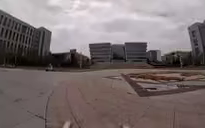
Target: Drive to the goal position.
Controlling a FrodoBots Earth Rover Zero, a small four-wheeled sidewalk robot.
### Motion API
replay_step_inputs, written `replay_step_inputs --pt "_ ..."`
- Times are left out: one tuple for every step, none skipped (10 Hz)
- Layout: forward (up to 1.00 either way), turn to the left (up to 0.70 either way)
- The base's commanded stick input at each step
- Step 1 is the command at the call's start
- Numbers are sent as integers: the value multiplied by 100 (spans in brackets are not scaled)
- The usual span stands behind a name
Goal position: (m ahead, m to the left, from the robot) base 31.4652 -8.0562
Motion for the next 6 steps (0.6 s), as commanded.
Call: replay_step_inputs --pt "70 0" --pt "70 0" --pt "70 0" --pt "70 0" --pt "70 0" --pt "70 0"
